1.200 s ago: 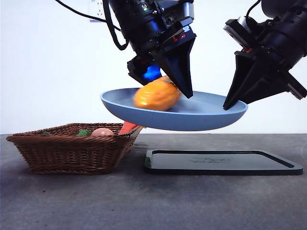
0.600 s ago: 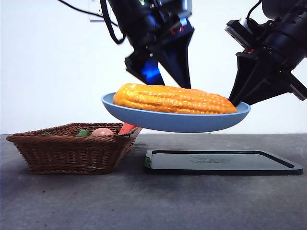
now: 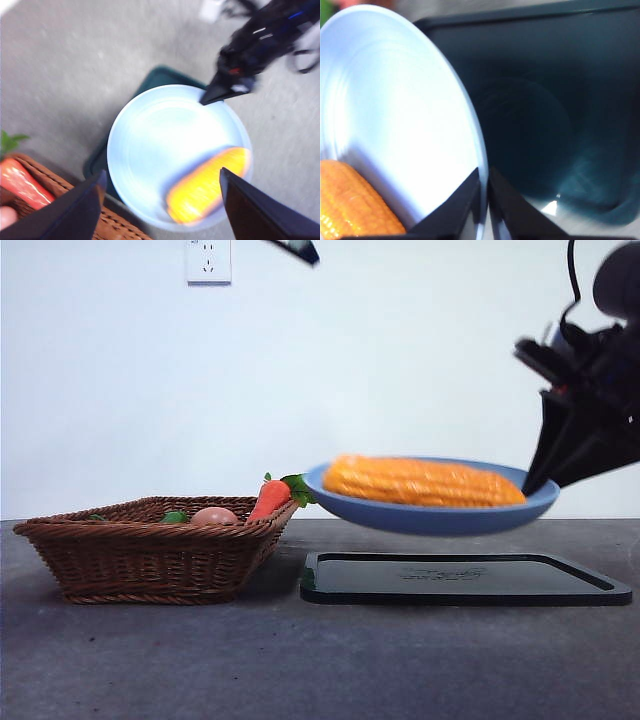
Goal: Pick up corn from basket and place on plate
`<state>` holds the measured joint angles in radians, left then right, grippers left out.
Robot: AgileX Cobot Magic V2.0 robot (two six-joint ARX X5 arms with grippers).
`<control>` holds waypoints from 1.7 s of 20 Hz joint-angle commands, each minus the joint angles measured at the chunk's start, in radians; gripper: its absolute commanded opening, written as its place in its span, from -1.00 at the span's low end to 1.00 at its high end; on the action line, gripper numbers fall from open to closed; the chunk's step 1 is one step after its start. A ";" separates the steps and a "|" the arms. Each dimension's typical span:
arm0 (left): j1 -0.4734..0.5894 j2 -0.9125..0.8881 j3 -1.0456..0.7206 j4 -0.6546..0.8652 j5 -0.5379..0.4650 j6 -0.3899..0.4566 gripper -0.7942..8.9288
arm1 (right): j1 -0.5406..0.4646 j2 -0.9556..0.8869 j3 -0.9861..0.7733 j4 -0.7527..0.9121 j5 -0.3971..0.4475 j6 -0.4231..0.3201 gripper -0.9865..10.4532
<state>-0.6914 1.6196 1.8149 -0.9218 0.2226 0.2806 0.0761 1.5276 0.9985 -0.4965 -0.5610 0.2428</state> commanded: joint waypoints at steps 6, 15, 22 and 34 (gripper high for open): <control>-0.006 -0.072 0.032 -0.008 0.002 -0.038 -0.08 | -0.037 0.257 0.188 0.040 -0.006 0.005 -0.82; -0.006 -0.080 0.032 -0.035 0.002 -0.039 -0.08 | -0.039 0.342 0.206 0.047 0.040 0.004 -0.82; -0.006 -0.080 0.032 -0.061 0.002 -0.040 -0.09 | -0.040 0.340 0.206 0.019 0.027 -0.036 -0.48; -0.006 -0.080 0.032 -0.134 0.002 -0.039 -0.09 | -0.086 -0.174 0.206 -0.388 0.033 -0.233 -0.48</control>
<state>-0.6914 1.5387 1.8168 -1.0603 0.2226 0.2462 -0.0135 1.3563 1.1847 -0.8841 -0.5232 0.0387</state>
